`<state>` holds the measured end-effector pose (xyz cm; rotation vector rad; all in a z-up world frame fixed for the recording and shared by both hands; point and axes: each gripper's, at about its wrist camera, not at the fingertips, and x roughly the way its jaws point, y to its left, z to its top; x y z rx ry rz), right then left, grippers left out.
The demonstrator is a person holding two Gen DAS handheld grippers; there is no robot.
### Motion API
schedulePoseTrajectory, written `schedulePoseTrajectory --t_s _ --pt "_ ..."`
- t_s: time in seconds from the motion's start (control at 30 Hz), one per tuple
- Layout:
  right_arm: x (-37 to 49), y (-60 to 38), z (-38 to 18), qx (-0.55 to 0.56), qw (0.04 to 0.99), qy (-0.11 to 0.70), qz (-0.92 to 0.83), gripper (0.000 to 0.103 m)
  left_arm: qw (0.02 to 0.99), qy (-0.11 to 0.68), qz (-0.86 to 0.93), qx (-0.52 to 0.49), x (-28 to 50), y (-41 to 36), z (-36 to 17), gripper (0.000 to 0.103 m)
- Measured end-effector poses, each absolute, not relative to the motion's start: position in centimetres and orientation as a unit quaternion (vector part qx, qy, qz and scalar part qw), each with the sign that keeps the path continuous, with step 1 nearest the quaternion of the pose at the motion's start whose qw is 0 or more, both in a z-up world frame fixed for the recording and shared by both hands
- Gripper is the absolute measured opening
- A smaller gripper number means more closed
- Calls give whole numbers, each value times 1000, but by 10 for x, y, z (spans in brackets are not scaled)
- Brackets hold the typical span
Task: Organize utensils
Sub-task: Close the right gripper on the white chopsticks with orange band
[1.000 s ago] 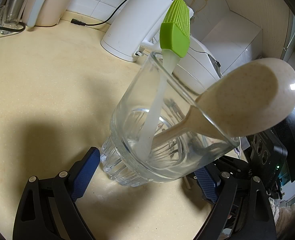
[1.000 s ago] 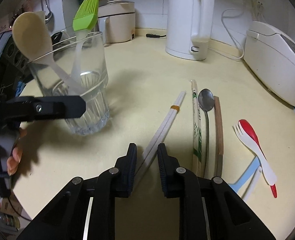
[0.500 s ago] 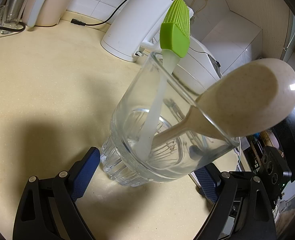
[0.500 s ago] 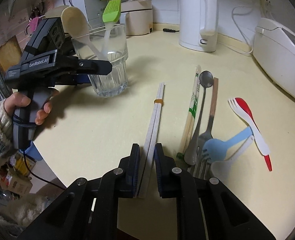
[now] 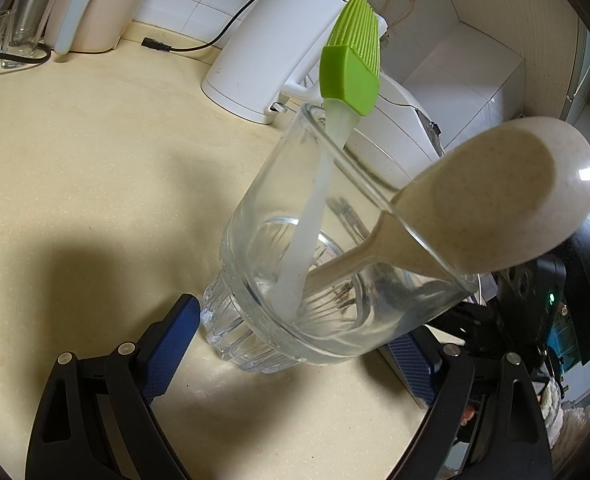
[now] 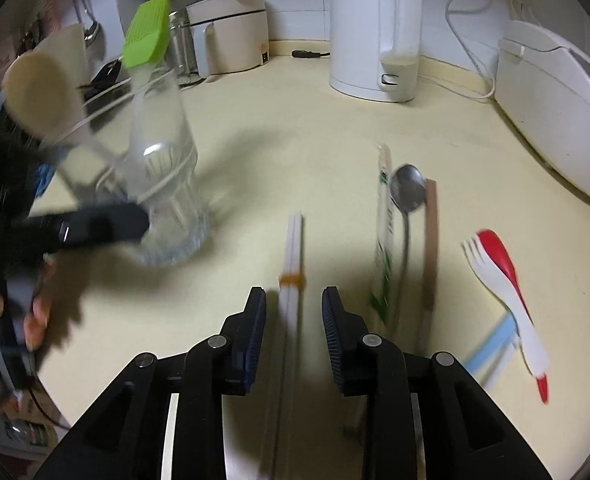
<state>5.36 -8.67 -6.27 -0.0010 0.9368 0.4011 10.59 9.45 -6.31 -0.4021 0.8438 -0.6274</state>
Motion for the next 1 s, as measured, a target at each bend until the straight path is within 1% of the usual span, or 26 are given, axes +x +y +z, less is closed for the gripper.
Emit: schedulePoseTrajectory --t_s 0.33,0.37,0.43,0.5,0.87,1.0 --pt "66 -68 -61 -33 874 443 197 28 846 400 -298 -191 106 95 -63 93" --pt "66 -68 -62 -33 874 443 198 27 846 400 -298 -191 106 95 -63 93" --pt "67 -70 -61 -35 875 443 193 20 846 400 -298 -191 106 95 -63 93" --pt "69 -71 -62 -33 875 444 192 17 846 400 -298 -191 106 95 -63 93" --pt "66 -67 -60 -44 878 441 183 17 846 400 -297 -191 106 94 -63 93" --pt "63 -68 -61 -30 880 439 182 16 846 400 -298 -191 106 94 -63 93"
